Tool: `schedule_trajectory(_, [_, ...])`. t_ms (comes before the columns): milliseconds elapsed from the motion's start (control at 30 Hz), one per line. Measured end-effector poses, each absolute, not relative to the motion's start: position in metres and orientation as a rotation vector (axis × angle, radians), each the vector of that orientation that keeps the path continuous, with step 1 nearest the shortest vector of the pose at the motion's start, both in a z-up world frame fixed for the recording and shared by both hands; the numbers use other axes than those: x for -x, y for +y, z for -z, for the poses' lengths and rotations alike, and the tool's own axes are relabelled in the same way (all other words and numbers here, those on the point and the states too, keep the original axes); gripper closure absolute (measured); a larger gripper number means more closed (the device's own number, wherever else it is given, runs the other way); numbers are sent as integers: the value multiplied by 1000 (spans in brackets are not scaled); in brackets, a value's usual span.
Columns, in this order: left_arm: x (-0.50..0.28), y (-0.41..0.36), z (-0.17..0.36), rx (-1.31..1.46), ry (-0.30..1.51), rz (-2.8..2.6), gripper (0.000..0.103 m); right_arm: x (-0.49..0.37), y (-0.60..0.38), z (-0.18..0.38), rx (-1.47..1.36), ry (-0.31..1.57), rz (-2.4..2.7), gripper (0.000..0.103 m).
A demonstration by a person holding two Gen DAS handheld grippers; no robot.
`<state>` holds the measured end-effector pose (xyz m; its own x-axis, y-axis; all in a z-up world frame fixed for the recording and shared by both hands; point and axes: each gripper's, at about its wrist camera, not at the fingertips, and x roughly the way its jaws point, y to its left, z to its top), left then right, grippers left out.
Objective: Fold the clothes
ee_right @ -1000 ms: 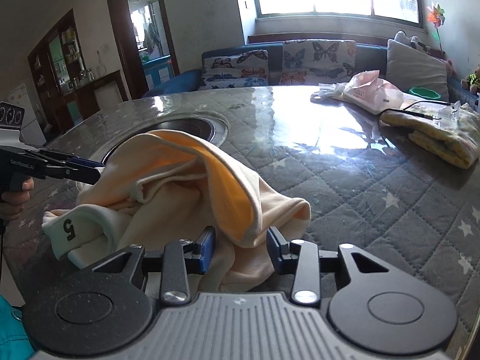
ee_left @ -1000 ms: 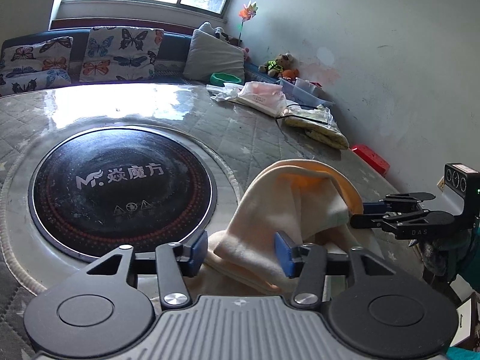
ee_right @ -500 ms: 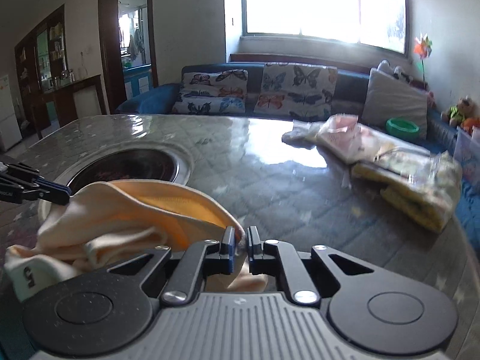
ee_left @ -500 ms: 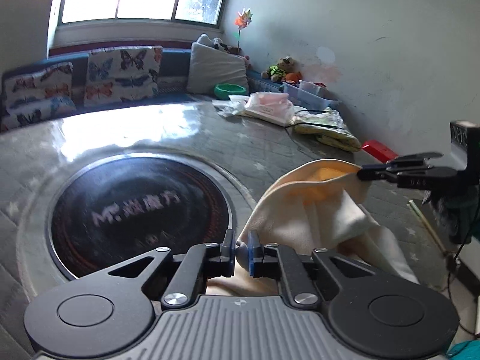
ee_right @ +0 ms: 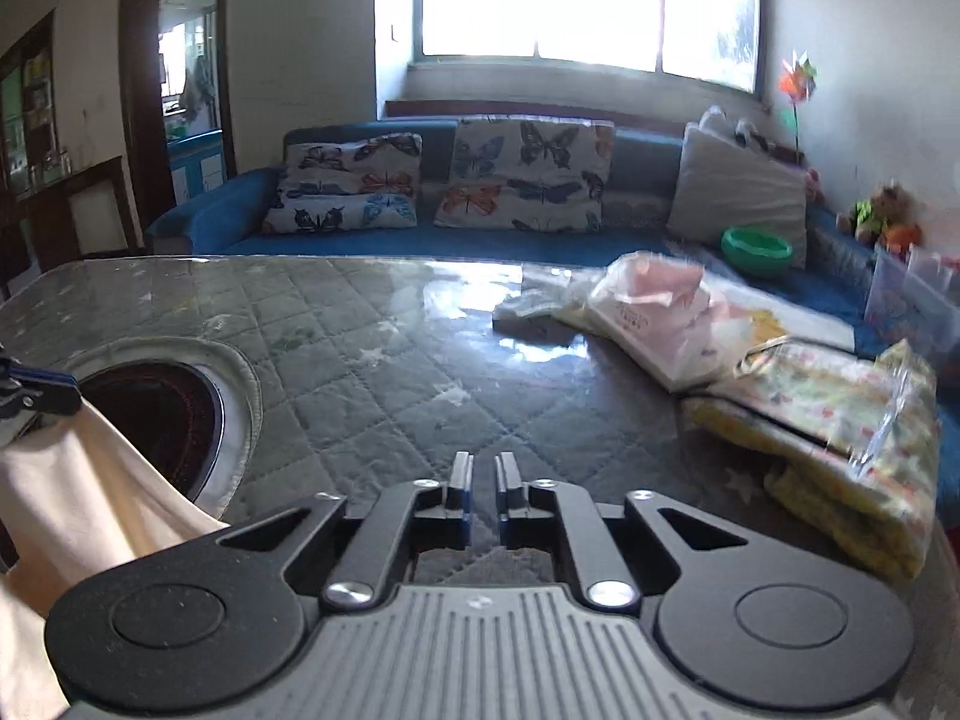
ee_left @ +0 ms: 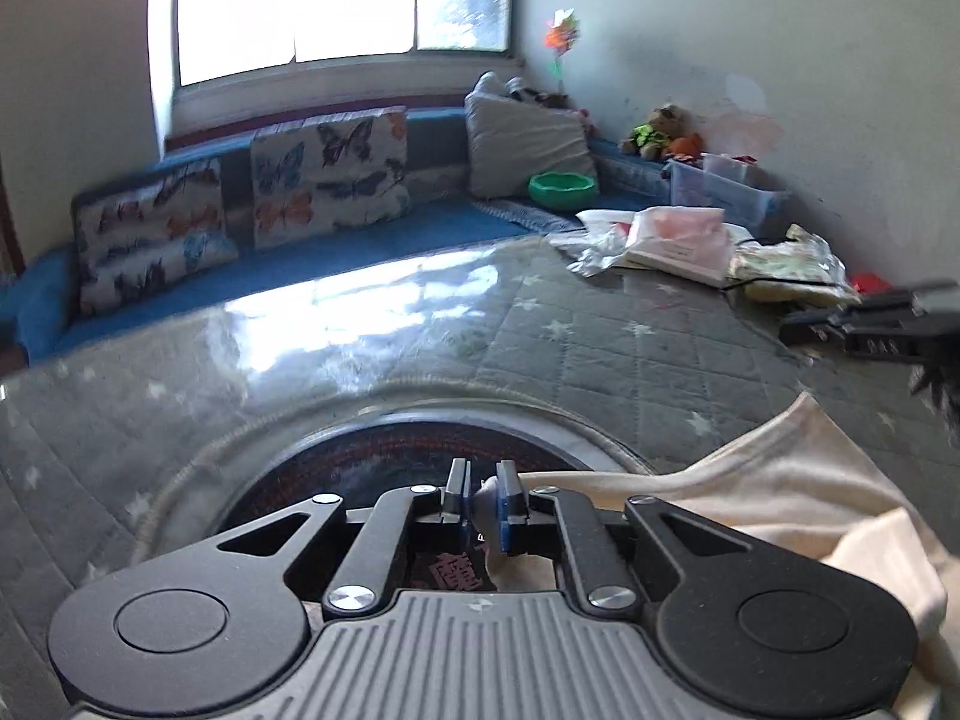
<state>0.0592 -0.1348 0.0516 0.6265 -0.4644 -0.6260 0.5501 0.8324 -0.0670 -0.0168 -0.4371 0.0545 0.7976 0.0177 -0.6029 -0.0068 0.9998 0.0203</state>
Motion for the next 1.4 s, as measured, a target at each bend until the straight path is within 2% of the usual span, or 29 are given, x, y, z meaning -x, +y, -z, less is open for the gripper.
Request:
schedule_trajectory(33, [-63,-131,-50,-106,688,579,91,18,-439,-53,-34,655,-28,90])
schedule_trajectory(67, [-65,-126,-49,-82,696,571,88,21,-440,-52,-38,658,-35,80])
schedule_trajectory(100, [-66,-121,-48,-59,707,561,78,28,-441,-50,-36,670,-43,68])
schedule_trajectory(167, [-67,-111,-46,-9,738,556,68,40,-444,-47,-38,685,-41,63])
schedule_trajectory(233, [-64,-102,-44,31,770,568,57,55,-449,-41,-65,711,-45,63])
schedule_trajectory(300, [-60,-99,-40,65,803,590,52,68,-454,-36,-106,732,-53,63])
schedule_trajectory(533, [-60,-102,-28,148,931,579,45,95,-453,-23,-131,764,-68,66])
schedule_trajectory(567, [-61,-103,-27,150,939,577,45,95,-451,-23,-126,763,-77,71])
schedule_trajectory(667, [-63,-108,-23,147,963,577,51,91,-445,-23,-96,759,-86,80])
schedule_trajectory(700, [-64,-110,-21,144,966,584,66,88,-443,-23,-93,758,-87,85])
schedule_trajectory(767, [-65,-113,-17,133,960,584,85,82,-440,-23,-87,756,-88,92])
schedule_trajectory(800, [-65,-113,-17,121,941,574,91,79,-439,-22,-83,755,-89,95])
schedule_trajectory(1000, [-65,-91,-22,72,835,479,92,45,-417,-21,-46,751,-123,97])
schedule_trajectory(1400, [-102,-7,-24,20,778,224,92,-55,-333,-14,12,731,-245,97])
